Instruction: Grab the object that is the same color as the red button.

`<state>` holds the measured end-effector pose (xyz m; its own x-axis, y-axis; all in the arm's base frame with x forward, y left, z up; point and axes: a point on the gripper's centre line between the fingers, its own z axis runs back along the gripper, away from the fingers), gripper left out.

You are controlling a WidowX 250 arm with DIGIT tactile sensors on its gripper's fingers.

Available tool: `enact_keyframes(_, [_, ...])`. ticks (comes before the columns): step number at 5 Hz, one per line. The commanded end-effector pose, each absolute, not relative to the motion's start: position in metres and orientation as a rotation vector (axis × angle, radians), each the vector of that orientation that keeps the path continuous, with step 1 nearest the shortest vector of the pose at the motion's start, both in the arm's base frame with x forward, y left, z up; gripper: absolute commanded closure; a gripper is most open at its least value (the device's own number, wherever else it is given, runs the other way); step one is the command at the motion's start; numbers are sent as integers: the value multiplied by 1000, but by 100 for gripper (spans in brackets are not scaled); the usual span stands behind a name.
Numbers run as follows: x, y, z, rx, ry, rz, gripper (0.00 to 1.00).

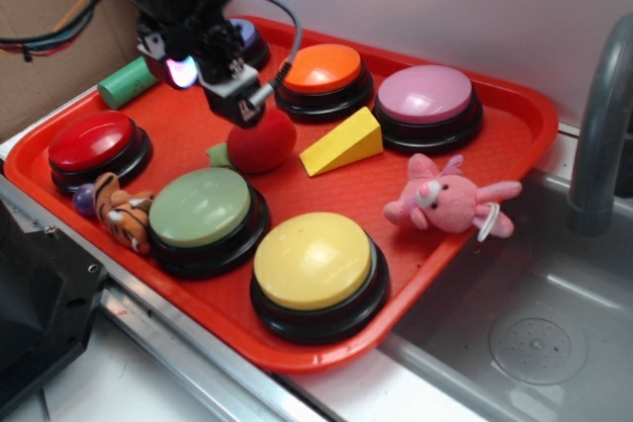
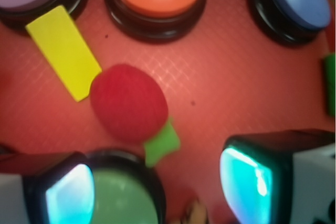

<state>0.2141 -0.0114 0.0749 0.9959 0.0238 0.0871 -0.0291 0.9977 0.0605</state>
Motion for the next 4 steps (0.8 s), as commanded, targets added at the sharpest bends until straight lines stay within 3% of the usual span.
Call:
enact_keyframes(1, [227, -10, 47, -4, -89, -23, 0])
enact_keyframes(2, [232, -12, 34, -58, -94, -50, 0])
enact_keyframes(3, [234, -11, 28, -55, -83, -42, 0])
enact_keyframes(4, [233, -8, 31, -50, -90, -13, 100])
